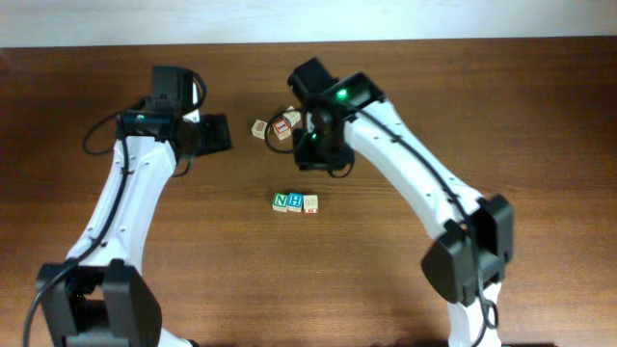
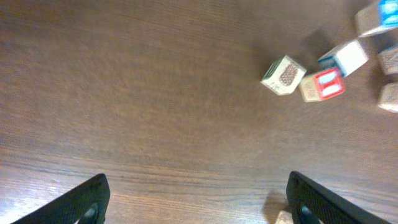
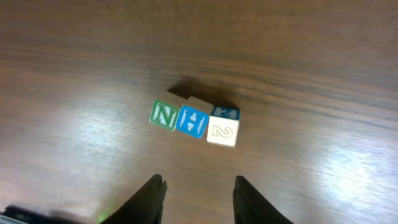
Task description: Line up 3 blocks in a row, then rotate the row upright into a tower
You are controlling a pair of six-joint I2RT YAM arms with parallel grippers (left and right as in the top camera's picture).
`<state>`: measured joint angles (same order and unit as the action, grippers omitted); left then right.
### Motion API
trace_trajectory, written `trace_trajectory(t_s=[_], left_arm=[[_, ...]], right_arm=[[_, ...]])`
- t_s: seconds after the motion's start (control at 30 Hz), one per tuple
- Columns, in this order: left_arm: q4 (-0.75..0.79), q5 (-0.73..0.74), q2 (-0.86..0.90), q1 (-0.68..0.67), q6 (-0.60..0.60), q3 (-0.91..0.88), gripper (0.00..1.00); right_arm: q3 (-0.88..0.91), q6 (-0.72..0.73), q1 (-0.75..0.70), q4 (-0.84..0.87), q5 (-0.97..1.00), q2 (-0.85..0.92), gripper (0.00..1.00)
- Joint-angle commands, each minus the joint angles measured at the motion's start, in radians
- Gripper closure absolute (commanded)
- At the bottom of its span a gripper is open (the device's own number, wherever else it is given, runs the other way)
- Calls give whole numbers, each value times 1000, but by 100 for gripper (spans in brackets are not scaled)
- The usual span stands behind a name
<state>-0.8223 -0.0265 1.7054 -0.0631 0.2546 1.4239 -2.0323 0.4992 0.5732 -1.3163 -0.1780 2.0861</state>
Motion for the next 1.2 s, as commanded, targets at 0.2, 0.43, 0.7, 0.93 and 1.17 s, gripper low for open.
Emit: trace_trajectory(t_s=[0.2, 0.43, 0.7, 0.93, 1.17], left_arm=[[-182, 23, -154, -37, -1, 10, 46], [-156, 64, 44, -43, -2, -21, 57], [-153, 143, 161, -139, -1, -25, 100], [-6, 207, 173, -165, 48, -175, 100], [71, 207, 205, -256, 86, -199, 100]], right_arm=[[72, -113, -76, -134, 88, -245, 67], [665, -102, -76, 461, -59, -245, 84], [840, -72, -76, 729, -111, -180, 95], [855, 0, -74, 764, -133, -163, 96], [855, 15, -30, 798, -133, -163, 95]])
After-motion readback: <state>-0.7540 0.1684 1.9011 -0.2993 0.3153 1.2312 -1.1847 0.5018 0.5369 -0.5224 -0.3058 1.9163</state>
